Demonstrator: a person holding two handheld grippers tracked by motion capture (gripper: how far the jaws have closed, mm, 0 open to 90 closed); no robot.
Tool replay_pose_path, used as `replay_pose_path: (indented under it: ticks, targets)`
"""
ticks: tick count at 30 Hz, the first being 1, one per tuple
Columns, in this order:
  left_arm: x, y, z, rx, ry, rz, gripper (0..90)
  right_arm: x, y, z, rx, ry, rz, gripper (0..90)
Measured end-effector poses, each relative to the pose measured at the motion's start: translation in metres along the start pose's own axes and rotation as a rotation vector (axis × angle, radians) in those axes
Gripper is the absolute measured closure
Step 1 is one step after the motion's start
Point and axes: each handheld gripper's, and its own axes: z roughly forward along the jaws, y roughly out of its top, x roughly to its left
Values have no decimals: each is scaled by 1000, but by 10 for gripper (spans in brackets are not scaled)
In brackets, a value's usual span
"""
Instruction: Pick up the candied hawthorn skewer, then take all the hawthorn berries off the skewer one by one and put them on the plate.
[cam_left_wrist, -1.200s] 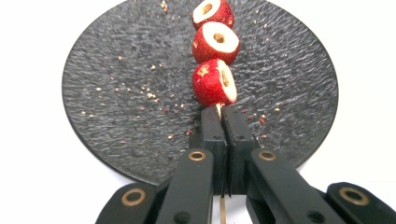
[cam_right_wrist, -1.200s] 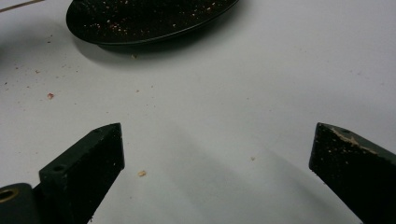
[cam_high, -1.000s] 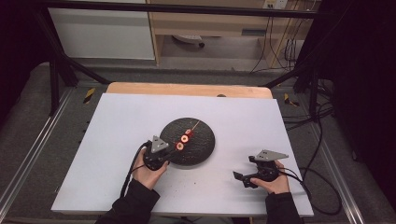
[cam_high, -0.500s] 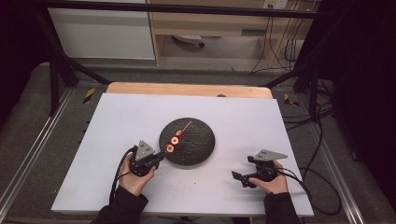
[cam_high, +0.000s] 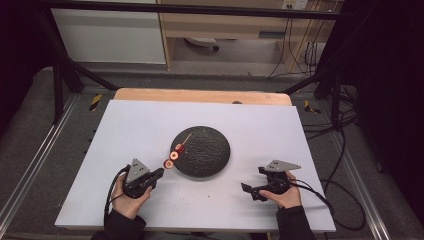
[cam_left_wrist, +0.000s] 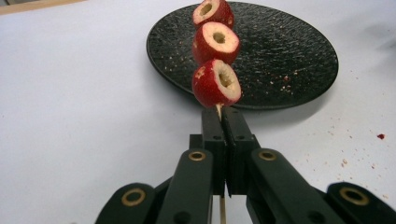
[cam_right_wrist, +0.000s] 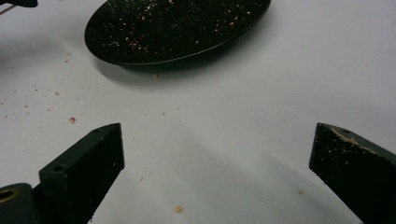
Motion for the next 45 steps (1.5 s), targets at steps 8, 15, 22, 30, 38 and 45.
replay_pose_path:
  ticks: [8, 15, 22, 30, 38, 45]
  targets:
    - [-4, -9, -4, -11, -24, 15, 884, 10, 6, 7, -7, 13, -1, 44]
    - [-6, -13, -4, -12, -39, 12, 884, 20, 15, 16, -8, 26, 7, 45]
    - [-7, -14, -3, -15, -40, 19, 884, 34, 28, 29, -13, 57, 17, 49]
    - [-11, -15, -4, -18, -50, 26, 884, 50, 45, 44, -39, 81, 30, 55]
    - [-13, -16, -4, -24, -57, 28, 884, 67, 66, 64, -62, 114, 48, 65]
    - [-17, -16, -3, -28, -65, 35, 884, 80, 82, 82, -79, 141, 78, 95]
